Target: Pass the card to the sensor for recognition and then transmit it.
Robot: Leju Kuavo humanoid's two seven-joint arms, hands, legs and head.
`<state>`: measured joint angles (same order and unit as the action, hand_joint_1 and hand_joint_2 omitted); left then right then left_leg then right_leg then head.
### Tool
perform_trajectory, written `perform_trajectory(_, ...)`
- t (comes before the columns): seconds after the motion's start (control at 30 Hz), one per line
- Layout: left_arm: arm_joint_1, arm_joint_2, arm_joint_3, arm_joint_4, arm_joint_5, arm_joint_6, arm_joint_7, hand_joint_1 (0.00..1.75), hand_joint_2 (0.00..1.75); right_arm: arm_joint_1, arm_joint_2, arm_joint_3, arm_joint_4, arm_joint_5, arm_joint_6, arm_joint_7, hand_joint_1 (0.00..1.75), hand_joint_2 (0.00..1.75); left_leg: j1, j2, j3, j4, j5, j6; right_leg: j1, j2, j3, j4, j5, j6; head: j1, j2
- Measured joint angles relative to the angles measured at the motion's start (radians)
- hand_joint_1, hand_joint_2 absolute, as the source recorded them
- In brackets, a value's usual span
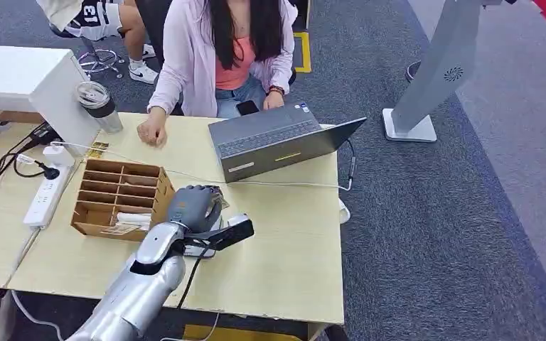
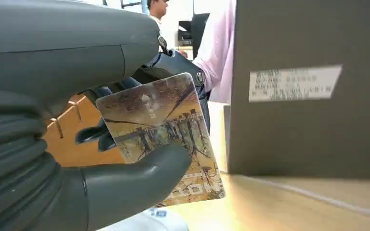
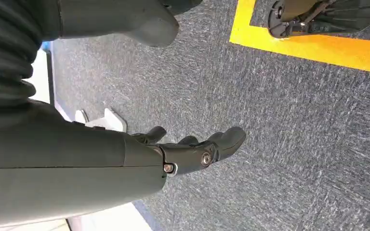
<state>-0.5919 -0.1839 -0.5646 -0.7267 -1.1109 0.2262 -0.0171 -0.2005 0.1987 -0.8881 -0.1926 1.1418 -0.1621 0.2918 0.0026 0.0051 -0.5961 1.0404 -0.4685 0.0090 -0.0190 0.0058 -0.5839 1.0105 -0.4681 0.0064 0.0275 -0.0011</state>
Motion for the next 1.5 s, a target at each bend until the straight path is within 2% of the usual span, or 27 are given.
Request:
perform_trajectory(0.47,0.015,0.016,-0.044,0.0,-0.019,-0.006,0.021,1.75,1.75,0.01,0.0,-0.024,0.0,-0.01,-0.002,-0.008,0.0,1.75,0.0,0.0,0.0,0.0,0.0,0.0,0.0,0.0,0.0,0.0,0.0,0.0,0.0,0.0)
perform_trajectory(0.67,0.043,0.041,-0.064,-0.034,-0.048,-0.018,0.061,1.75,1.75,0.019,-0.006,-0.04,-0.001,-0.022,-0.001,-0.017,0.0,1.75,0.0,0.0,0.0,0.0,0.0,0.0,0.0,0.0,0.0,0.0,0.0,0.0,0.0,0.0)
perform_trajectory(1.07,0.081,0.082,-0.067,-0.085,-0.046,-0.042,0.092,1.75,1.75,0.035,-0.026,-0.054,-0.001,-0.016,0.0,-0.029,0.0,1.75,0.0,0.0,0.0,0.0,0.0,0.0,0.0,0.0,0.0,0.0,0.0,0.001,0.0,0.0)
perform_trajectory(1.5,0.08,0.088,-0.067,-0.085,-0.049,-0.059,0.107,1.75,1.75,0.039,-0.034,-0.06,-0.001,0.0,0.002,-0.025,0.0,1.75,0.0,0.0,0.0,0.0,0.0,0.0,0.0,0.0,0.0,0.0,0.0,0.001,0.0,0.0)
